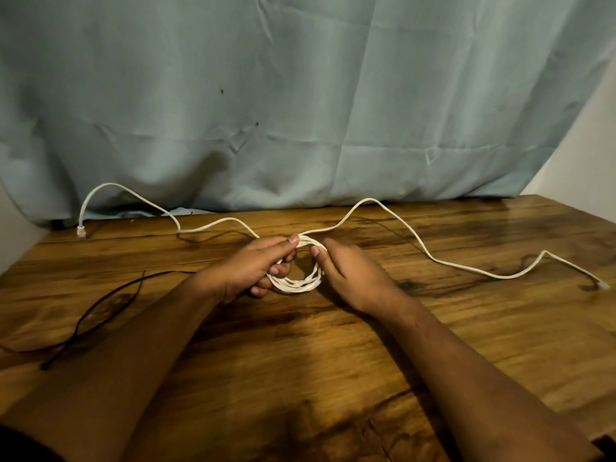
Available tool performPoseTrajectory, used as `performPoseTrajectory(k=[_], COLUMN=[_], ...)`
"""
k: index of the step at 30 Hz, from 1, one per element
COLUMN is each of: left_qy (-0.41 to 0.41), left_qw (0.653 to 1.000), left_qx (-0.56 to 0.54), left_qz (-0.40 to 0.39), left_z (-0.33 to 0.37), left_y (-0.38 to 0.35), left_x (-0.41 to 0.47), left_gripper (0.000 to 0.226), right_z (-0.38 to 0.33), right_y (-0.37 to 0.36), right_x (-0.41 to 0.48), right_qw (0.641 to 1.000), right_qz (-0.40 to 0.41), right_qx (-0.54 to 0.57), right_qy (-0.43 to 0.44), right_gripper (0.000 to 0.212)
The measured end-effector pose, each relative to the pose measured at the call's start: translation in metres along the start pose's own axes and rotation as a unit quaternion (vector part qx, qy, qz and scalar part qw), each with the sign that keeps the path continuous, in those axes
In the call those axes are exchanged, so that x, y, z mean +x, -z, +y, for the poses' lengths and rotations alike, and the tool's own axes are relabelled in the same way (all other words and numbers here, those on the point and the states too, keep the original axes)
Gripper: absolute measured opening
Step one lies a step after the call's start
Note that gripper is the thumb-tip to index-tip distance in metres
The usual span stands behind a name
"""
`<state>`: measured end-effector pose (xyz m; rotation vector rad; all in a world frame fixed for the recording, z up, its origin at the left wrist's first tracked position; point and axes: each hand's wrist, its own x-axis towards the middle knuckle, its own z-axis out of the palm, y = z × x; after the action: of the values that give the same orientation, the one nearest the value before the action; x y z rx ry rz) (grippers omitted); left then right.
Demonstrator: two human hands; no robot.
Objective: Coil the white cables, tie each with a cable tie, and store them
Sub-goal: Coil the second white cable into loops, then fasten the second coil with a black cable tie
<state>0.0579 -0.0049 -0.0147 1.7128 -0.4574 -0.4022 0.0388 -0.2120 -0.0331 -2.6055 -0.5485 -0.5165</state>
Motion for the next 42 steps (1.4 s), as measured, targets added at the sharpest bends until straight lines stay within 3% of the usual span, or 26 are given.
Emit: performPoseTrajectory(k=[4,11,16,21,28,35,42], left_qy=[-0.029,-0.042,-0.034,-0.045,-0.076,-0.082,-0.093], left_qw=[0.999,0.996,0.997,0.987,0.963,0.916,0.889], left_qx=[0.029,0.076,0.049,-0.032,-0.061,-0.095,-0.156], left_qz=[0.021,0.033,0.049,0.149,0.251,0.380,0.419], left_z=[0.000,-0.008,-0.008,-0.005,-0.011,-0.028,-0.026], left_y=[-0.003,-0.006,-0.007,0.024,0.084,0.141,0.160], left_x=[0.006,0.009,0.002,-0.028,-0.099,-0.157,-0.156], left_gripper=[0.036,0.038,0.035,0.035,0.035,0.038,0.038], right_z=[-0.003,0.000,-0.001,-0.007,-0.067,-0.147,-0.205], right_y=[0.005,0.000,-0.004,0.000,-0.028,-0.071,-0.108], right_x=[0.001,-0.002,-0.008,-0.018,-0.011,0.012,0.029], right_qw=[0.994,0.991,0.998,0.999,0.994,0.978,0.954], right_qz=[0.030,0.011,0.015,0.032,-0.024,-0.064,-0.066], right_qx=[-0.100,-0.130,-0.053,0.016,-0.035,-0.008,0.064], right_qy=[0.019,0.001,-0.014,-0.032,0.102,0.197,0.284], right_gripper=[0.038,0.033,0.039,0.045,0.036,0.028,0.019])
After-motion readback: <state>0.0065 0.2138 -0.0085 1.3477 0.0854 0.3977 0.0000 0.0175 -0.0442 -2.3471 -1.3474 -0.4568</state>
